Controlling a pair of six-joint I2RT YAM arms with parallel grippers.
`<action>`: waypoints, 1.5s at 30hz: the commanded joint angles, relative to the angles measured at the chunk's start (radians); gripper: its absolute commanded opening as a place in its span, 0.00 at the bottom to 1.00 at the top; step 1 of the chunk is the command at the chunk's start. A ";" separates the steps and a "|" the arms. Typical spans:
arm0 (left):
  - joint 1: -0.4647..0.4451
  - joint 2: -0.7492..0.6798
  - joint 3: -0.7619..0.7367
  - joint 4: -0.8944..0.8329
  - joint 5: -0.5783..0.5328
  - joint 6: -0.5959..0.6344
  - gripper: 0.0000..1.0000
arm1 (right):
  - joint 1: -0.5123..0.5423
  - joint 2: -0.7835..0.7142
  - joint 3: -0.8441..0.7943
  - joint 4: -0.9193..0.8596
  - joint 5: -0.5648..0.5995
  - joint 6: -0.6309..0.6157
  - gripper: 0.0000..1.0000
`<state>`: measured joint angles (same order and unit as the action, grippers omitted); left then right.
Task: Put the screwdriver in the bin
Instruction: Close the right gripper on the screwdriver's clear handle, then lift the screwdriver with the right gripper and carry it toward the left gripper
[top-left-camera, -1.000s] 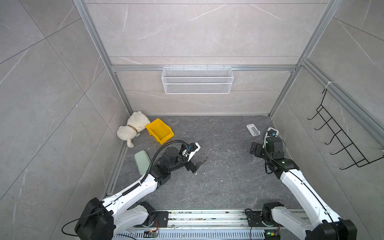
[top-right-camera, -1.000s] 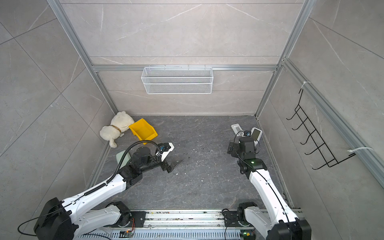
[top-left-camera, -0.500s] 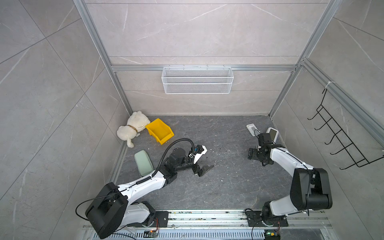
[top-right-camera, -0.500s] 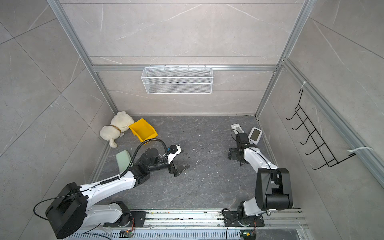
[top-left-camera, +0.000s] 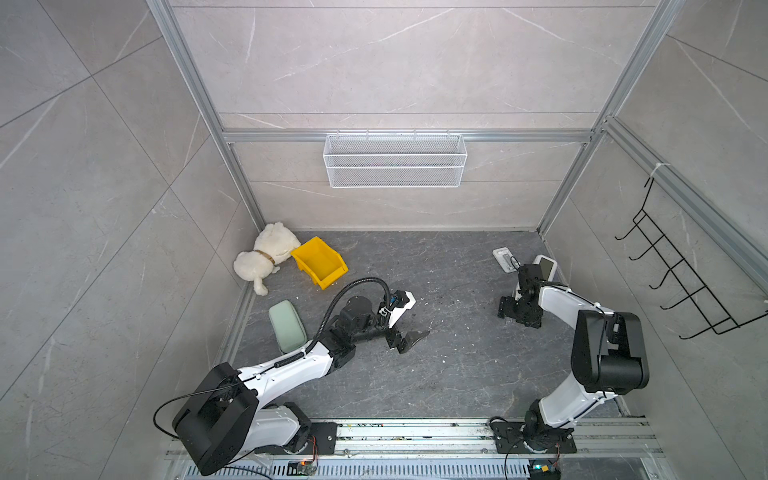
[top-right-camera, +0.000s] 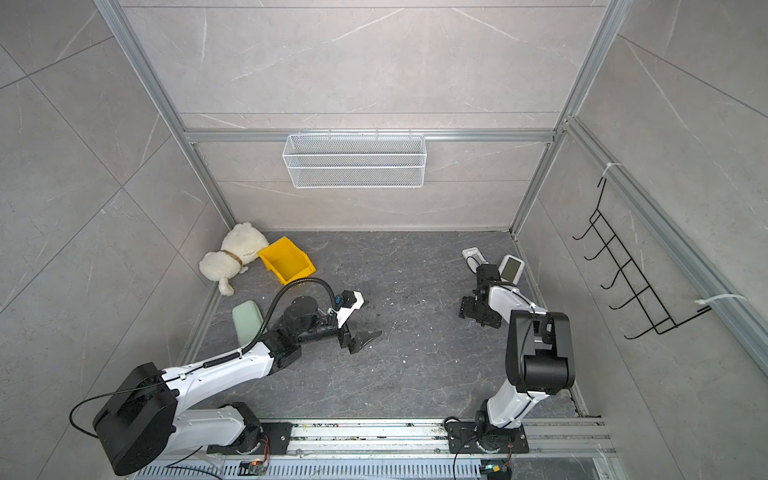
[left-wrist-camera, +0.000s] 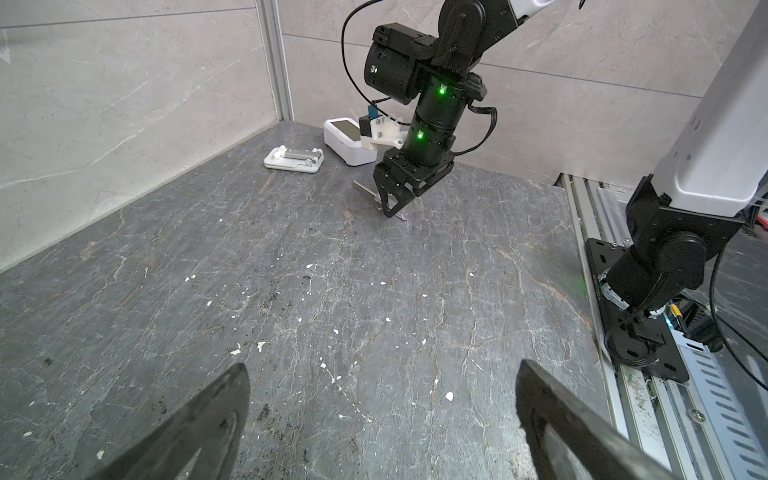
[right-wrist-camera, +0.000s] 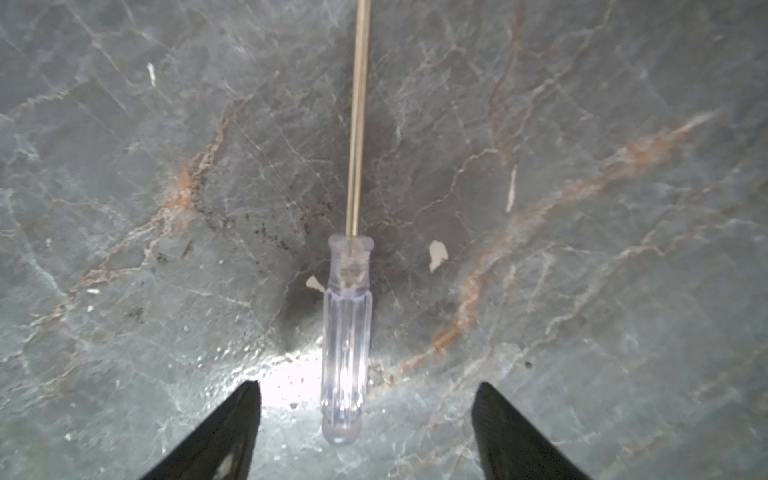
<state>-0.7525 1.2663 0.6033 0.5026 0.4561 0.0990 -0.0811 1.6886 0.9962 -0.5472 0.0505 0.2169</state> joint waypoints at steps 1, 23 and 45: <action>-0.004 0.005 0.005 0.054 0.021 -0.003 1.00 | -0.005 0.043 0.033 -0.021 -0.026 0.004 0.78; -0.005 -0.013 -0.023 0.068 -0.010 -0.015 1.00 | -0.006 0.049 -0.009 0.007 -0.052 0.026 0.08; -0.004 0.033 -0.014 0.168 -0.233 -0.388 1.00 | 0.018 -0.363 -0.198 0.175 -0.276 0.026 0.00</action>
<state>-0.7532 1.2991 0.5640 0.6147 0.2905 -0.1734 -0.0788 1.3834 0.8169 -0.4088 -0.1463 0.2367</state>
